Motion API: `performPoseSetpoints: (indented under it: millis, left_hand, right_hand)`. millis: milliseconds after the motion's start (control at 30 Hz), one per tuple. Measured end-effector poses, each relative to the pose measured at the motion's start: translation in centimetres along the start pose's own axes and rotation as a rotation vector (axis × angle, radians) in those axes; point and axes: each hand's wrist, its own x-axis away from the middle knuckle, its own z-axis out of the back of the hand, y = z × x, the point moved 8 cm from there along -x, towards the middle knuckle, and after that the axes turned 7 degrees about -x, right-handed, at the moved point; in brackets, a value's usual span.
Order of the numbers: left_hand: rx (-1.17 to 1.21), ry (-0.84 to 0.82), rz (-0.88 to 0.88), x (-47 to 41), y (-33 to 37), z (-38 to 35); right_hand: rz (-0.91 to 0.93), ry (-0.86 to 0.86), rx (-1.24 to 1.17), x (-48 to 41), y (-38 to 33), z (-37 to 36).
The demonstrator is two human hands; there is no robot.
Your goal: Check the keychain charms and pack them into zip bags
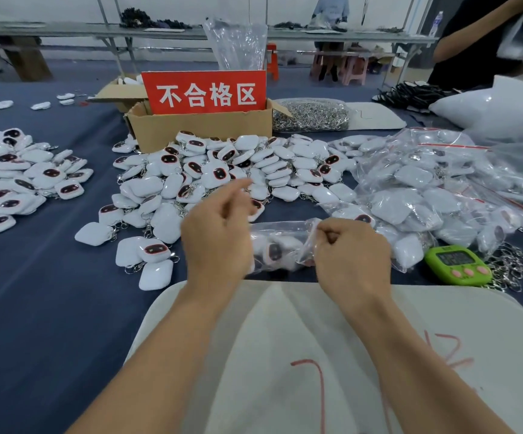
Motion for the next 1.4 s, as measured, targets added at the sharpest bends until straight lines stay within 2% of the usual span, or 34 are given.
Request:
performPoseSetpoints:
  millis: [133,267,433,600,667,767,833,900,1000,1100,1167,1267,1400]
  left_hand:
    - [0.154,0.281,0.320,-2.1,-4.1,4.7]
    - [0.183,0.320,0.420,-2.0,-5.1,5.5]
    - [0.001,0.182,0.328,-2.2,-4.7,3.8]
    - [-0.182,-0.118,0.261,-2.1,-5.2,1.2]
    - [-0.271,-0.211,0.210,-2.0,-5.2,0.5]
    - [-0.286,-0.234,0.211,-2.1,-5.5,0.6]
    - [-0.128,-0.191,0.313,-2.1,-6.1,1.1]
    - [-0.010,-0.068,0.385,-2.0,-6.5,2.4]
    - [0.037,0.166,0.372,-2.1,-5.9,4.7]
    - [0.109,0.295,0.341,-2.1,-4.9,6.0]
    - [0.144,0.318,0.355,-1.9,-4.8,6.1]
    - [0.134,0.320,0.391,-1.8,-5.1,6.0]
    - [0.077,0.232,0.426,-1.8,-5.5,5.1]
  right_hand:
    - [-0.065,0.168,-0.088,-0.1,0.4,1.8]
    - [-0.026,0.260,-0.214,0.1,0.4,2.7]
    - [0.131,0.199,-0.263,0.7,-0.9,2.1]
    - [0.392,-0.196,-0.191,1.9,-4.4,-1.4]
    - [0.418,-0.248,-0.144,1.7,-5.4,-2.4]
    - [0.361,-0.298,-0.014,-0.5,-6.2,-3.5]
    - [0.302,-0.397,0.121,-2.6,-6.5,-5.0]
    - [0.299,-0.504,0.160,-4.1,-7.1,-6.6]
    - [0.314,-0.606,0.113,-5.0,-7.6,-8.8]
    - [0.410,-0.700,0.257,-4.8,-7.4,-11.0]
    - [0.434,-0.682,0.352,-5.0,-6.9,-11.5]
    - [0.411,-0.526,0.395,-6.2,-6.3,-10.6]
    - [0.404,-0.470,0.473,-6.1,-5.6,-9.1]
